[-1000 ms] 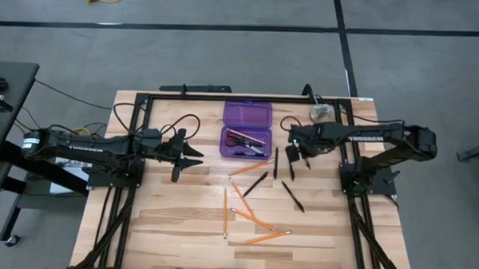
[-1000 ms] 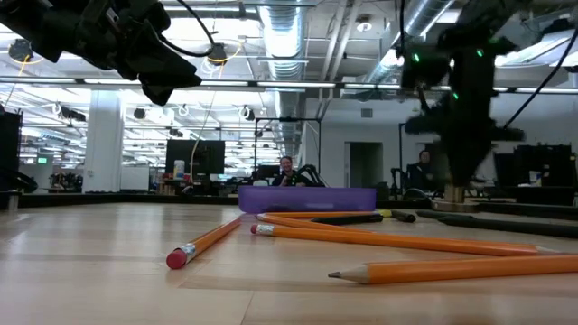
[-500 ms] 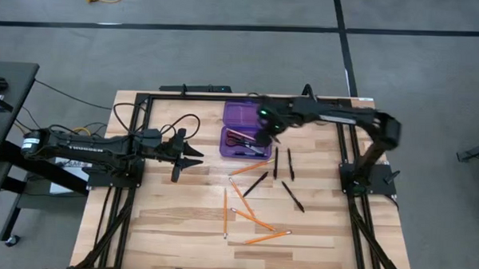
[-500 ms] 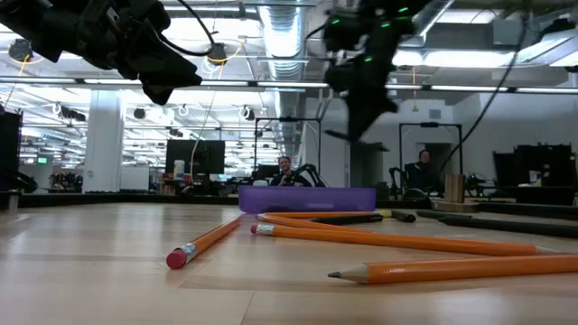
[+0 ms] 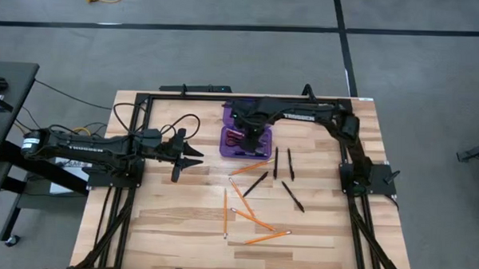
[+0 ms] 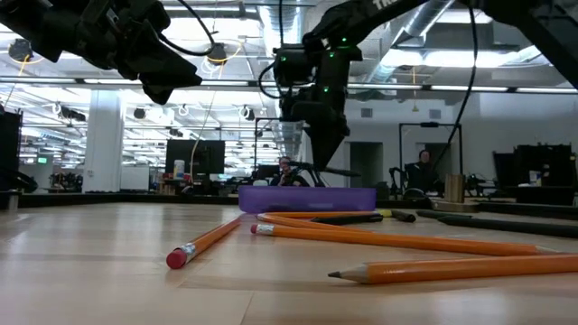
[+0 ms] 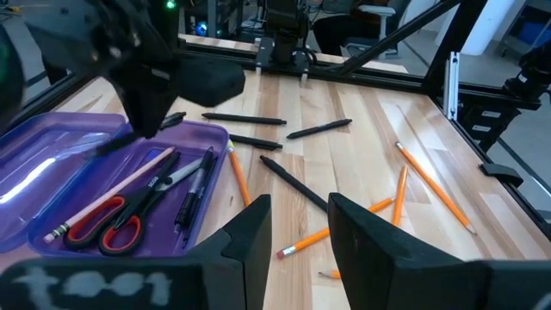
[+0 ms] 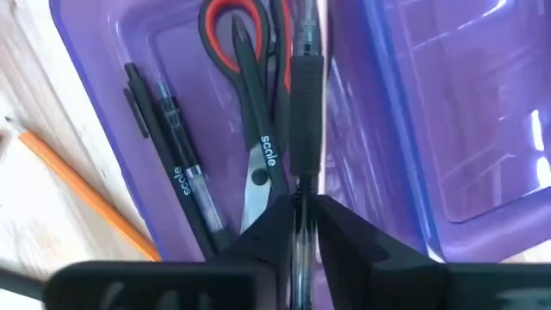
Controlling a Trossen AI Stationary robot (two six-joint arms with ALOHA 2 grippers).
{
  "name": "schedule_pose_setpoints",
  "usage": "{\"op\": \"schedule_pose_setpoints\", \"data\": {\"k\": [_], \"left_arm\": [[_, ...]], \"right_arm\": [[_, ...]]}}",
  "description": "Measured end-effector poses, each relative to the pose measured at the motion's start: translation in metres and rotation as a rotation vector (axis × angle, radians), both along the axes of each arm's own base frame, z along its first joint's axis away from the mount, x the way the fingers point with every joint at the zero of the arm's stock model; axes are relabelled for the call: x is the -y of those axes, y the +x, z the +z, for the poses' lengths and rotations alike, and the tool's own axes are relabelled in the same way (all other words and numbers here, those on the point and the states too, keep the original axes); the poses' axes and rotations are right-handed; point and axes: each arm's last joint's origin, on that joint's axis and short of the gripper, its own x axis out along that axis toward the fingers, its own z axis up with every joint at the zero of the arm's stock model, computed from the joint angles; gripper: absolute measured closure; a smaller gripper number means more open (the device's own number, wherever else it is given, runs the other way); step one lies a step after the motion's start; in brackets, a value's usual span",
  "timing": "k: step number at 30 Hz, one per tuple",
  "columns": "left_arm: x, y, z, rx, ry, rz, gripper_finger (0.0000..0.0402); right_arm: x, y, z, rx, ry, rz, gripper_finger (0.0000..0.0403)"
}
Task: Pick & place school supplies into a supply box
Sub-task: Put the transparent pen into the violet supply box, then put the black pen into the violet supply box
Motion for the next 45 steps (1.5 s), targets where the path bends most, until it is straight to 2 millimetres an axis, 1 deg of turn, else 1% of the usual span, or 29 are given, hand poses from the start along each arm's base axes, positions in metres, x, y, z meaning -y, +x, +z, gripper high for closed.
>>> {"op": "schedule_pose_setpoints", "data": {"k": [5,9,10,12,15,17,20,24,26,29,33,35,38,42,45], "left_arm": [[0.0,0.0,0.0,-0.001,0.001,0.0,0.0297],[0.0,0.0,0.0,-0.001,0.001,-0.001,0.0297],[0.0,0.0,0.0,-0.001,0.001,-0.001,0.0297],[0.0,0.0,0.0,-0.001,0.001,0.0,0.0297],[0.0,0.0,0.0,-0.003,0.019,-0.006,0.0297],[0.0,0.0,-0.001,-0.006,0.025,-0.008,0.0297],[0.0,0.0,-0.001,-0.01,0.026,-0.009,0.0297],[0.0,-0.001,-0.002,-0.026,0.027,-0.01,0.0297],[0.0,-0.001,-0.003,-0.028,0.04,-0.014,0.0297],[0.0,-0.001,-0.002,-0.025,0.045,-0.016,0.0297],[0.0,-0.001,-0.002,-0.02,0.059,-0.021,0.0297],[0.0,-0.001,-0.002,-0.02,0.06,-0.022,0.0297],[0.001,-0.001,-0.002,-0.02,0.066,-0.027,0.0297],[0.004,0.0,-0.002,-0.019,0.077,-0.049,0.0297],[0.008,0.0,-0.002,-0.018,0.078,-0.073,0.0297]], "right_arm": [[0.0,0.001,-0.007,-0.03,0.009,-0.004,0.0304],[0.0,0.0,-0.007,-0.037,0.012,-0.015,0.0273],[0.0,-0.002,-0.004,-0.038,0.015,-0.03,0.0266],[-0.001,-0.005,0.003,-0.037,0.013,-0.057,0.0256],[-0.002,-0.015,0.021,-0.027,0.005,-0.12,0.0245],[-0.004,-0.02,0.037,0.013,-0.005,-0.169,0.0241],[-0.008,-0.035,0.061,0.029,0.005,-0.243,0.0239],[-0.019,-0.06,0.086,0.043,0.02,-0.324,0.0241],[-0.026,-0.075,0.095,0.056,0.027,-0.358,0.0243],[-0.037,-0.1,0.1,0.057,0.038,-0.409,0.0247],[-0.049,-0.132,0.095,0.09,0.051,-0.494,0.0254],[-0.055,-0.147,0.086,0.109,0.062,-0.542,0.0258],[-0.061,-0.166,0.069,0.132,0.073,-0.616,0.0261],[-0.07,-0.181,0.041,0.147,0.061,-0.686,0.0262],[-0.074,-0.185,0.022,0.144,0.066,-0.727,0.0257]]}}
